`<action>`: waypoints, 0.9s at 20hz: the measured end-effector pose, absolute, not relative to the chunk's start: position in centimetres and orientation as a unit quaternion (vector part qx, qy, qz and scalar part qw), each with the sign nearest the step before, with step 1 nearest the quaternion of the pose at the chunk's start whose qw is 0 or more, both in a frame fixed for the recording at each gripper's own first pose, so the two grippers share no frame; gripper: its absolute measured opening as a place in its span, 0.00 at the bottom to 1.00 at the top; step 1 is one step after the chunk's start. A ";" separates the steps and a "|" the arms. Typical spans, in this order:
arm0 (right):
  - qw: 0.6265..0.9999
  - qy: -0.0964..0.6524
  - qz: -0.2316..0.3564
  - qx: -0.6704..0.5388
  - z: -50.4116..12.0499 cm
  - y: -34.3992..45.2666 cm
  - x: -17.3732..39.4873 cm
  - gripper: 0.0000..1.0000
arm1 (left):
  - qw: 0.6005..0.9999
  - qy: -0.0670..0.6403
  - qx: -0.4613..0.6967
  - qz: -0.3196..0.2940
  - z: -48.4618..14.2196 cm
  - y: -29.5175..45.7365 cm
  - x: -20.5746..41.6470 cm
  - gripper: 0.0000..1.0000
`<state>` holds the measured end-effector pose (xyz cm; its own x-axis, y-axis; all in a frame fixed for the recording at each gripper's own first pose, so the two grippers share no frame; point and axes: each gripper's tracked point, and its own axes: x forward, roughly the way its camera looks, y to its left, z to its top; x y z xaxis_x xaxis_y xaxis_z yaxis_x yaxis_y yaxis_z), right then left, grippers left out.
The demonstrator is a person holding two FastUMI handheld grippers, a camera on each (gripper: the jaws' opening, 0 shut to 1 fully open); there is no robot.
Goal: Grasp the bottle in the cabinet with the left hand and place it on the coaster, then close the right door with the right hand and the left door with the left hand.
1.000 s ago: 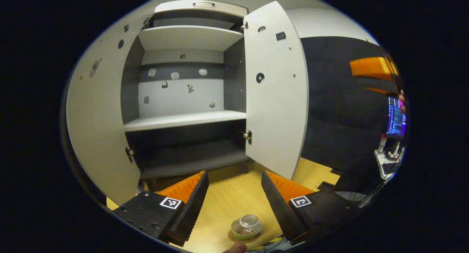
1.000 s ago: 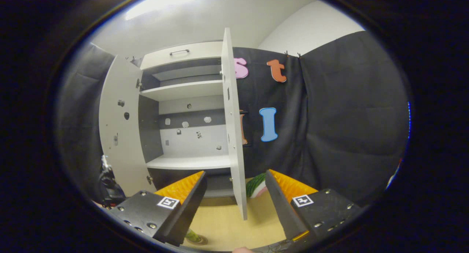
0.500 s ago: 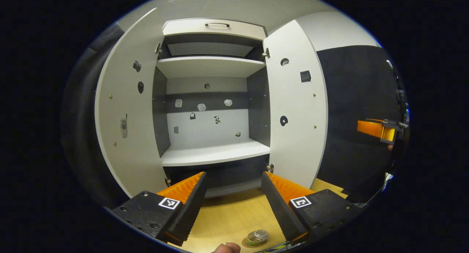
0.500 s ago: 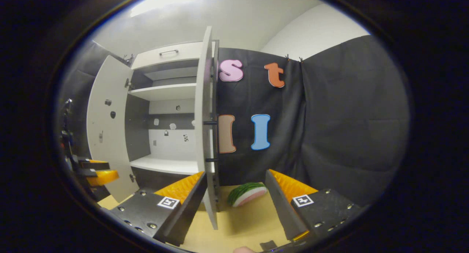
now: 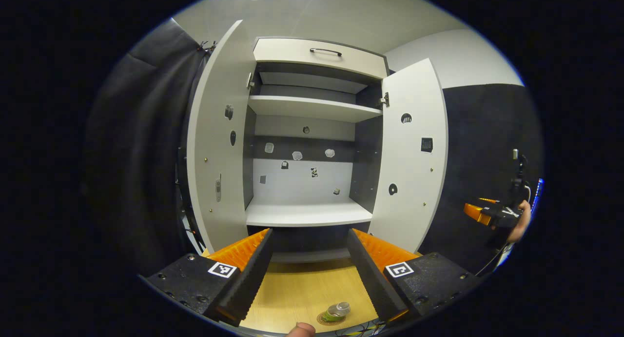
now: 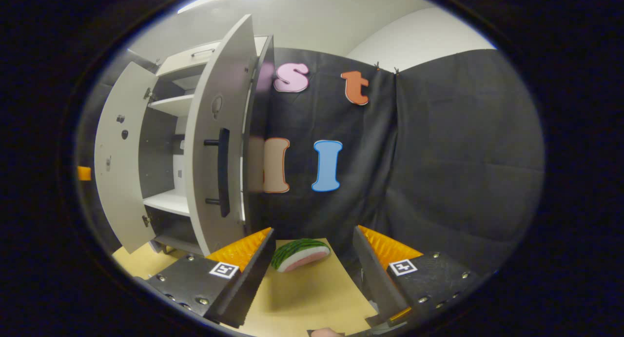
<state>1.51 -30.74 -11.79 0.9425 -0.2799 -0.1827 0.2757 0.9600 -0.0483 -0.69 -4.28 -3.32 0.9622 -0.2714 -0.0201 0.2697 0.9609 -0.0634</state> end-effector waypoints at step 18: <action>0.997 -0.006 -0.033 0.064 -2.4 -23.4 11.0 0.90 | 0.997 0.015 -0.018 -0.068 -6.8 1.5 -6.4 0.95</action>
